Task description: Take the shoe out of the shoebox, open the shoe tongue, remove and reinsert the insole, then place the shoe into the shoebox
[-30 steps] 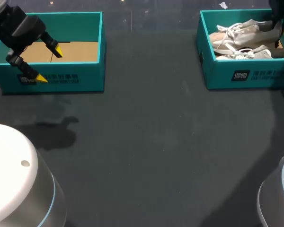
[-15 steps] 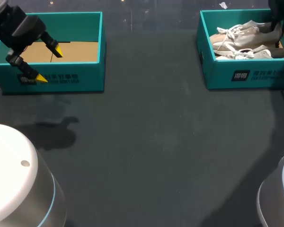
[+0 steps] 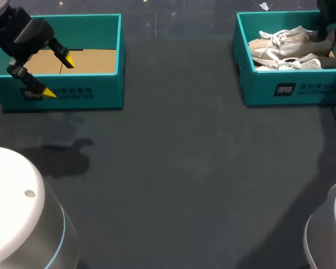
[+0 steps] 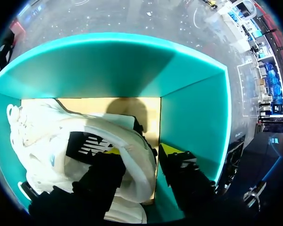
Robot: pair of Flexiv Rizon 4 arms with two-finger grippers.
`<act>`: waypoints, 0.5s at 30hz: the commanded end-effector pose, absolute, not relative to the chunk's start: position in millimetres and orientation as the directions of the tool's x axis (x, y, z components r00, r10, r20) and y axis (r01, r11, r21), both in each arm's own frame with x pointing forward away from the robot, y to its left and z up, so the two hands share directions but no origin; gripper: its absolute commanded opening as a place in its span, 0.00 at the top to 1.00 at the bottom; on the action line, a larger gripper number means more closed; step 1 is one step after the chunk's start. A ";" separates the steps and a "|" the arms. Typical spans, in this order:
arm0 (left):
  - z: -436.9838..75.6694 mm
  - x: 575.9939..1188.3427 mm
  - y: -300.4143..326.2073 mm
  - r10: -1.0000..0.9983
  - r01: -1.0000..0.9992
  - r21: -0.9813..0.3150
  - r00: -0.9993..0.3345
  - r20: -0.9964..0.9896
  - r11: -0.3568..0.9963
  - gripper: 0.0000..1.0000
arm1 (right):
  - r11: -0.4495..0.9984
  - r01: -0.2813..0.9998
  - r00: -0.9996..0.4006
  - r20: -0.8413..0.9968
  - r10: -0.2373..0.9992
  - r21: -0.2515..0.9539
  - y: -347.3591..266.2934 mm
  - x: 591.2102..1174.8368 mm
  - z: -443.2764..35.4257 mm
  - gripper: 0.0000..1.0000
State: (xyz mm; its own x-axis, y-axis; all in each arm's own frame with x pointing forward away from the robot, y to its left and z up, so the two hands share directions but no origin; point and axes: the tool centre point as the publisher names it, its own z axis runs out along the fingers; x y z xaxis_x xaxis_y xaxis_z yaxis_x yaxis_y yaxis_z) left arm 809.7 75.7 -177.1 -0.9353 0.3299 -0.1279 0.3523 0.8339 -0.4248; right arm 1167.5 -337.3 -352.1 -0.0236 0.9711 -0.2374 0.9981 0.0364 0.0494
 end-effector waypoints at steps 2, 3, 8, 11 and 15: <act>-176.9 810.2 75.9 0.331 0.353 -0.422 -0.935 -0.126 0.835 0.00 | 0.036 0.998 -0.024 -0.228 0.973 0.046 -335.0 1171.8 -347.3 0.41; -176.9 810.2 75.9 0.331 0.353 -0.422 -0.935 -0.126 0.835 0.00 | 0.036 0.998 -0.024 -0.227 0.973 0.048 -334.5 1171.6 -345.9 0.38; -176.9 810.2 75.9 0.331 0.353 -0.422 -0.935 -0.126 0.835 0.00 | 0.041 0.997 -0.025 -0.221 0.975 0.066 -329.7 1170.0 -333.6 0.12; -176.9 810.2 75.9 0.331 0.353 -0.422 -0.935 -0.126 0.835 0.00 | 0.041 0.996 -0.024 -0.215 0.976 0.076 -327.9 1168.0 -325.0 0.00; -176.9 810.2 75.9 0.331 0.353 -0.422 -0.935 -0.126 0.835 0.00 | 0.038 0.995 -0.018 -0.208 0.978 0.089 -324.1 1164.2 -311.3 0.00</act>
State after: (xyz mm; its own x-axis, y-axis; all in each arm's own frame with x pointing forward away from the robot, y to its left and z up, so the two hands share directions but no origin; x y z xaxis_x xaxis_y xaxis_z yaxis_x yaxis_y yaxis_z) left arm 809.7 75.7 -177.1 -0.9353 0.3299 -0.1279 0.3523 0.8339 -0.4248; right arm 1175.7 -326.2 -324.2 -0.0195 0.9789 -0.2035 0.9961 0.0365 0.0805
